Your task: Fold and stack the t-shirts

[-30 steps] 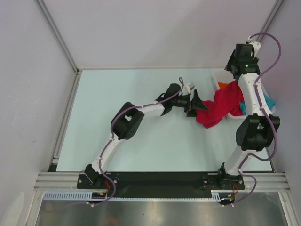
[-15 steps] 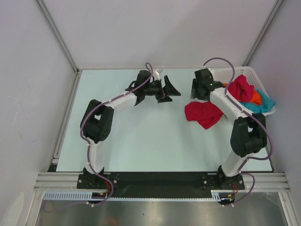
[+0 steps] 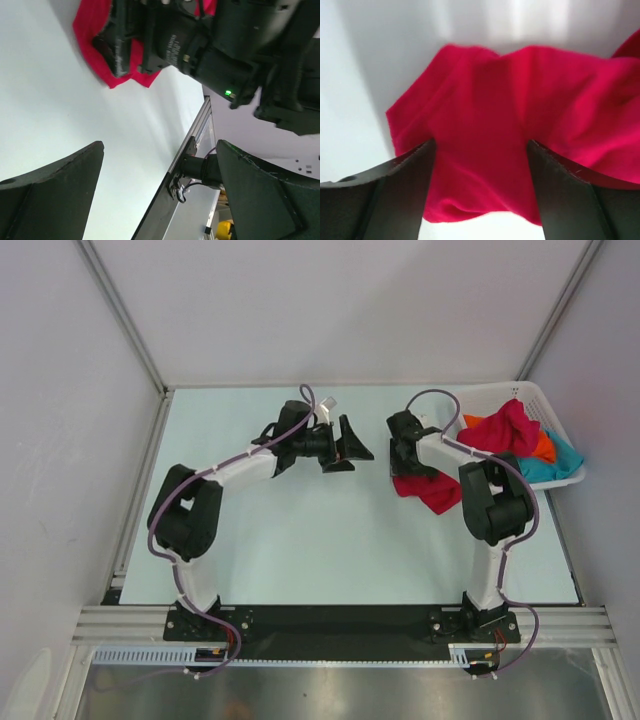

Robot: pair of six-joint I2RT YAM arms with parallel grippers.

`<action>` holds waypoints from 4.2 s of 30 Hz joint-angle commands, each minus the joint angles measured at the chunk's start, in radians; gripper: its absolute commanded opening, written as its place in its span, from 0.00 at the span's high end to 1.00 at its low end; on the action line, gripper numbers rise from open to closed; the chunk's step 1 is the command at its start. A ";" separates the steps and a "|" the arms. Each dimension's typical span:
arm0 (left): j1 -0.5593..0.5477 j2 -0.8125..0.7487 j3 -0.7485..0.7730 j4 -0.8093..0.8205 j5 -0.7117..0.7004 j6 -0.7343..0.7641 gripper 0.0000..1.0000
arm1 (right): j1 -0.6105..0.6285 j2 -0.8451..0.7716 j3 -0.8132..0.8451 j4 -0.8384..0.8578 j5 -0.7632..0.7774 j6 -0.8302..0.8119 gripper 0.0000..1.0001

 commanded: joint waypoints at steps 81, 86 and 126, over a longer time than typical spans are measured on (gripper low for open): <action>0.043 -0.214 -0.090 0.012 0.090 0.077 0.00 | -0.470 -0.376 0.086 -0.102 0.015 -0.009 0.14; 0.040 -0.248 -0.113 0.009 0.088 0.080 0.00 | -0.464 -0.373 -0.051 -0.056 -0.027 0.054 0.15; 0.056 -0.312 -0.133 -0.083 0.031 0.139 0.00 | -0.159 -0.082 0.135 -0.059 -0.255 0.097 0.26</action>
